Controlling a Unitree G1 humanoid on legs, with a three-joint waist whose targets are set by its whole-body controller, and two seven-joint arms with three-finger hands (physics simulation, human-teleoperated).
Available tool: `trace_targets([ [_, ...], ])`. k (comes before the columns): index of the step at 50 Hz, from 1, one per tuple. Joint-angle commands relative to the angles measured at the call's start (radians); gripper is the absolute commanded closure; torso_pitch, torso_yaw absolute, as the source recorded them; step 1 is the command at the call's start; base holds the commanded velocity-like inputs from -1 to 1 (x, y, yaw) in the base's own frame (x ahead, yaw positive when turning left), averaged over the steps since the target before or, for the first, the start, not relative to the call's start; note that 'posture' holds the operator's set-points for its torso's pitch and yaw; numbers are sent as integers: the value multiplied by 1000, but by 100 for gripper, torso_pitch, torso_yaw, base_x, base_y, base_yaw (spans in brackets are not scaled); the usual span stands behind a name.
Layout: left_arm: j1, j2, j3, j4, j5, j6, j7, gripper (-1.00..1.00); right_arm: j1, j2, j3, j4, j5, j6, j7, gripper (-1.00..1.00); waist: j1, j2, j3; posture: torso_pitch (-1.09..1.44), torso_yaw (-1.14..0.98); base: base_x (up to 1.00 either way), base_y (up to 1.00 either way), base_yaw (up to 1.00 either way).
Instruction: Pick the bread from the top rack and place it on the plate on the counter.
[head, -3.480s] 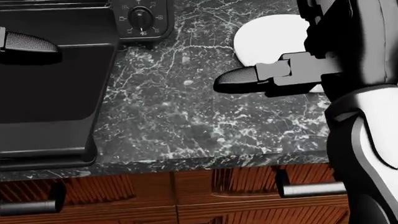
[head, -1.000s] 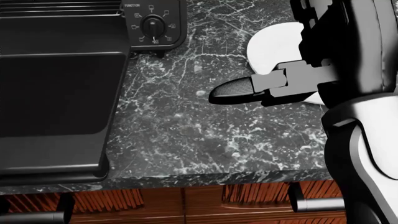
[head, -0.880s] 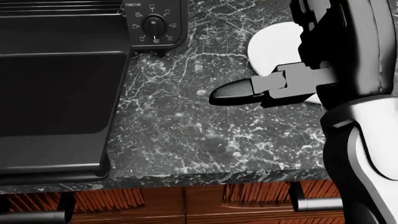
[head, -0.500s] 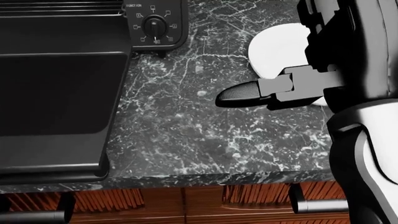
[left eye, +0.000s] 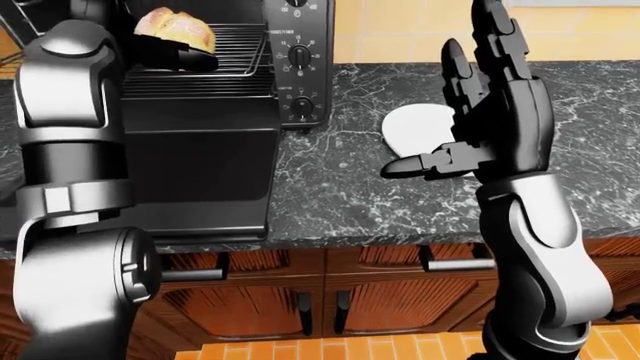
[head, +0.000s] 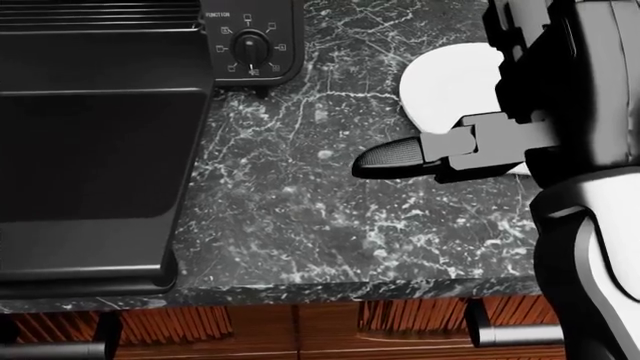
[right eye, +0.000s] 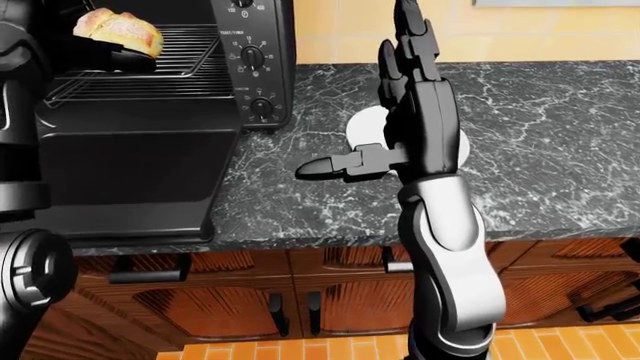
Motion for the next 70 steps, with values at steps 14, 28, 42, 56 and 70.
trace_targets([
  [14, -43, 9, 0, -23, 6, -31, -27, -77, -26, -5, -7, -14, -6, -35, 0, -100, -1, 4, -27, 0, 0, 0, 0, 0],
  [28, -49, 15, -2, -29, 28, -14, -51, -38, -39, -8, -8, -17, 2, -25, -3, -100, 0, 4, -27, 0, 0, 0, 0, 0],
  [42, -47, 17, -3, -41, 51, -8, -68, 38, -27, -11, -12, -28, 6, -25, -4, -100, 0, 3, -28, 0, 0, 0, 0, 0],
  [56, -53, 21, -8, -78, 77, 17, -92, 100, -24, -8, -9, -22, -1, -33, -5, -100, -2, 5, -29, 0, 0, 0, 0, 0],
  [70, -35, 32, -4, -249, 117, 127, -134, 100, -29, -5, -6, -11, -3, -40, -3, -100, -7, 6, -23, 0, 0, 0, 0, 0],
])
